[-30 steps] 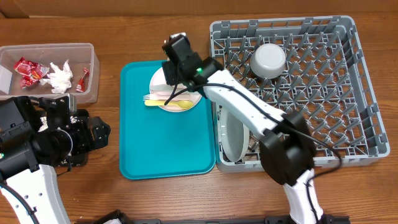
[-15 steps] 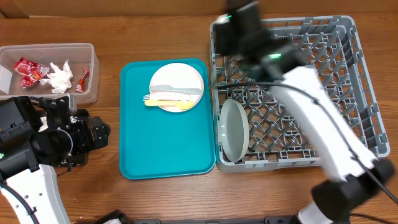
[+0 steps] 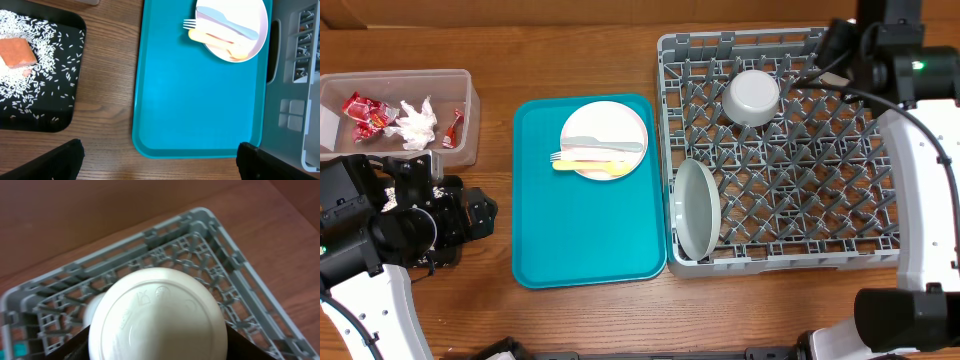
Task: Sort waste into correct bins and load items into the dishwasher rack
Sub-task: 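Lift the cup and carry it right into the dish rack, then set the cup down in the rack's right side and release it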
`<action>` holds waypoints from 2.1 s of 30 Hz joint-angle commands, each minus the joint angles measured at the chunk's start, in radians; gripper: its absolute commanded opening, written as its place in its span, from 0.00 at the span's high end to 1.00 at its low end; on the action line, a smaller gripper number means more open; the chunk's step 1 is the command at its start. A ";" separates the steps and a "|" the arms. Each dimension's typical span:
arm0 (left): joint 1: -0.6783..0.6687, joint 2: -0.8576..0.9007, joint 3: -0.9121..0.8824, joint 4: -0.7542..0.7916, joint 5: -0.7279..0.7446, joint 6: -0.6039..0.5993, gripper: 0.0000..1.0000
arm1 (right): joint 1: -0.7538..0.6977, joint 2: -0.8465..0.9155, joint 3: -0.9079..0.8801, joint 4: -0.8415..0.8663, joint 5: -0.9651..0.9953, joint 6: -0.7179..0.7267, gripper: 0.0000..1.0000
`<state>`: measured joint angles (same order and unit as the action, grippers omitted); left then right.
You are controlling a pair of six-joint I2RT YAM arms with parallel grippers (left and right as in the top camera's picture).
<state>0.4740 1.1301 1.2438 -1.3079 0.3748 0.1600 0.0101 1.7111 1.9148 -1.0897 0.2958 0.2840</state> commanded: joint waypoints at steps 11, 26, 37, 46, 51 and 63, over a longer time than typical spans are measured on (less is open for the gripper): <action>0.007 0.002 -0.007 0.004 0.010 0.008 0.00 | -0.080 0.151 -0.138 0.093 -0.079 0.005 0.59; 0.007 0.002 -0.007 0.004 0.010 0.008 0.00 | -0.098 0.249 -0.198 0.143 -0.059 0.004 0.57; 0.007 0.002 -0.007 0.004 0.010 0.008 0.00 | -0.101 0.249 -0.198 0.127 -0.040 0.005 0.20; 0.007 0.002 -0.007 0.004 0.010 0.008 0.00 | -0.101 0.222 -0.105 0.026 -0.129 0.005 0.07; 0.007 0.002 -0.007 0.004 0.010 0.008 0.00 | -0.100 0.165 0.019 -0.075 -0.170 0.004 0.00; 0.007 0.002 -0.007 0.004 0.010 0.008 0.00 | -0.101 0.205 -0.030 0.003 -0.155 -0.002 0.87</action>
<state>0.4740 1.1301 1.2438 -1.3079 0.3748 0.1600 -0.0853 1.8816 1.9121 -1.0985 0.1345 0.2844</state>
